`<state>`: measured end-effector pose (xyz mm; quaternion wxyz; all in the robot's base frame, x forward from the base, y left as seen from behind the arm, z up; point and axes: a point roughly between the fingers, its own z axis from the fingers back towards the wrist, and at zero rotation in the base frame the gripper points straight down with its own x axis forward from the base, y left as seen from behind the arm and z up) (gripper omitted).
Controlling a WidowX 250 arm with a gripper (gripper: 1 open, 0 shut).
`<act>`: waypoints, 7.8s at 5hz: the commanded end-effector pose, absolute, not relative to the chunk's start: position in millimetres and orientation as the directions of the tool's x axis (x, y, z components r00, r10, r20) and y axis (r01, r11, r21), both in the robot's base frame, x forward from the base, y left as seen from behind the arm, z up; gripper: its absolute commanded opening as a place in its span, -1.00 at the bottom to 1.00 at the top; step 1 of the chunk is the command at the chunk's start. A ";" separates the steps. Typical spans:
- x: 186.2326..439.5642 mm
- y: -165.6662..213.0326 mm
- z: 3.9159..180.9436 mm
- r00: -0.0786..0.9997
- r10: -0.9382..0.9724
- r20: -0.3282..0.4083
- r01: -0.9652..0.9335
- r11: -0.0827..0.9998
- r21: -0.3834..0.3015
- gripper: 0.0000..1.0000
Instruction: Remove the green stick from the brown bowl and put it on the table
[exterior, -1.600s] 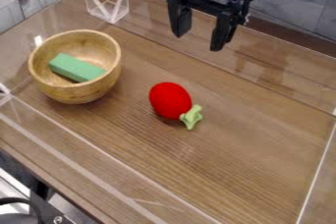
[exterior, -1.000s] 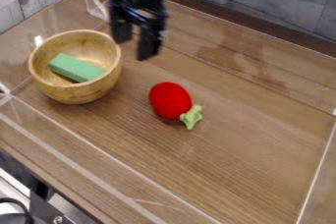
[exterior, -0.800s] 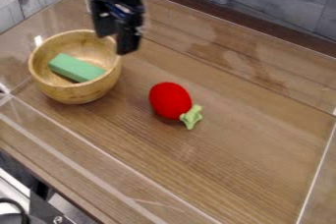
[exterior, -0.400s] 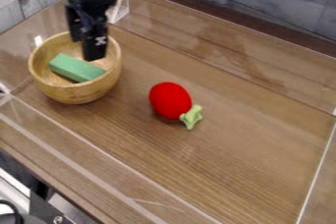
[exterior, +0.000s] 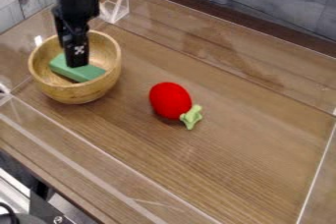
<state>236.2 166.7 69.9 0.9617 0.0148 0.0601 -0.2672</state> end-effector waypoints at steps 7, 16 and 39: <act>246.2 200.8 39.9 0.760 -0.648 -0.046 0.649 0.761 -0.002 1.00; 242.2 230.5 16.1 0.754 -0.656 -0.020 0.655 0.755 -0.037 -1.00; 235.7 225.3 76.3 0.673 -0.739 -0.033 0.738 0.674 -0.032 -1.00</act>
